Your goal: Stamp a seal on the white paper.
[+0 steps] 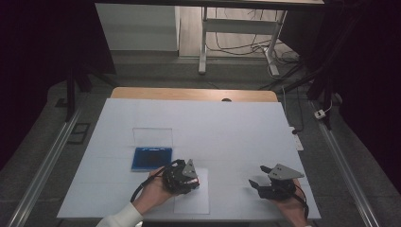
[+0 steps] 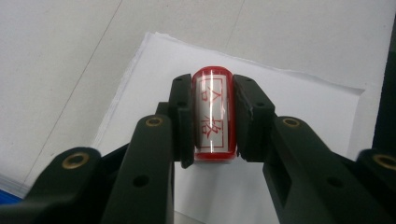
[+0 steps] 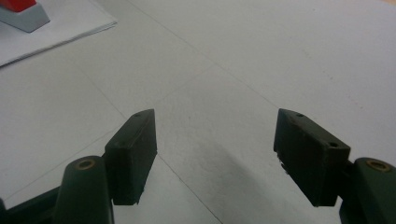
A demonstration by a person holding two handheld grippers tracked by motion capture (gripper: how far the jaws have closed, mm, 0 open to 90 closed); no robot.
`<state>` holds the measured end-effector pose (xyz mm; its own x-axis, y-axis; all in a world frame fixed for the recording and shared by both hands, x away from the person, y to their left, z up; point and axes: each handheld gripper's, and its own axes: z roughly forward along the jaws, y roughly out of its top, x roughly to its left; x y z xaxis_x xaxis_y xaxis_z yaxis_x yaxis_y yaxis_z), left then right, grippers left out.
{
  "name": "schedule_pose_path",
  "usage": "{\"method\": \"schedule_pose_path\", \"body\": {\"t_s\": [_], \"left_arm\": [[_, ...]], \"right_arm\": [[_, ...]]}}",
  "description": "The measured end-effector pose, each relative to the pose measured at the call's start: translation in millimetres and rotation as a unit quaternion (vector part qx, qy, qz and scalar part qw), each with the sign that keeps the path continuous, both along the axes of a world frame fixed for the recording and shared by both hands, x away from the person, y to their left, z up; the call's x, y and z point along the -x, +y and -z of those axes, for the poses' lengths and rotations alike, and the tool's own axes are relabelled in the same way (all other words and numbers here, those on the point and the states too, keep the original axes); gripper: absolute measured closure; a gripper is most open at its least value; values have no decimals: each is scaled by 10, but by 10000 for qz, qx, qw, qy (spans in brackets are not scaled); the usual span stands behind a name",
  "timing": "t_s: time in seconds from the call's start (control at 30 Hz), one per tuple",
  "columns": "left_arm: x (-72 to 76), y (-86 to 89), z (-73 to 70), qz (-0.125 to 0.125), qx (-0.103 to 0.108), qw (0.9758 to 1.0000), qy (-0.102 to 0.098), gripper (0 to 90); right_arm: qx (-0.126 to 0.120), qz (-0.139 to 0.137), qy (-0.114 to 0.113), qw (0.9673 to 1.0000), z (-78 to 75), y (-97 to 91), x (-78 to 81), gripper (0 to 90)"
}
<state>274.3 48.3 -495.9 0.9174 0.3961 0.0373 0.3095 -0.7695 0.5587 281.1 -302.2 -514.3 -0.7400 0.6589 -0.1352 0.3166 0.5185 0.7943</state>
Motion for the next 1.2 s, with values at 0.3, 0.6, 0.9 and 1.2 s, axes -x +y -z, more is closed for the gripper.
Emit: {"method": "schedule_pose_path", "body": {"t_s": [0.3,0.6,0.9,1.2], "left_arm": [[-13,0,0,23,-7,10000,30,712],[-15,4,4,22,16,10000,35,711],[13,-12,-5,6,-50,10000,-59,709],[2,28,-31,-20,119,9999,-22,705]], "right_arm": [[3,7,8,10000,0,6,1,295],[10,-1,9,10000,3,11,1,295],[-2,9,-26,10000,-12,0,5,295],[-24,32,-49,10000,-21,-18,15,295]]}}
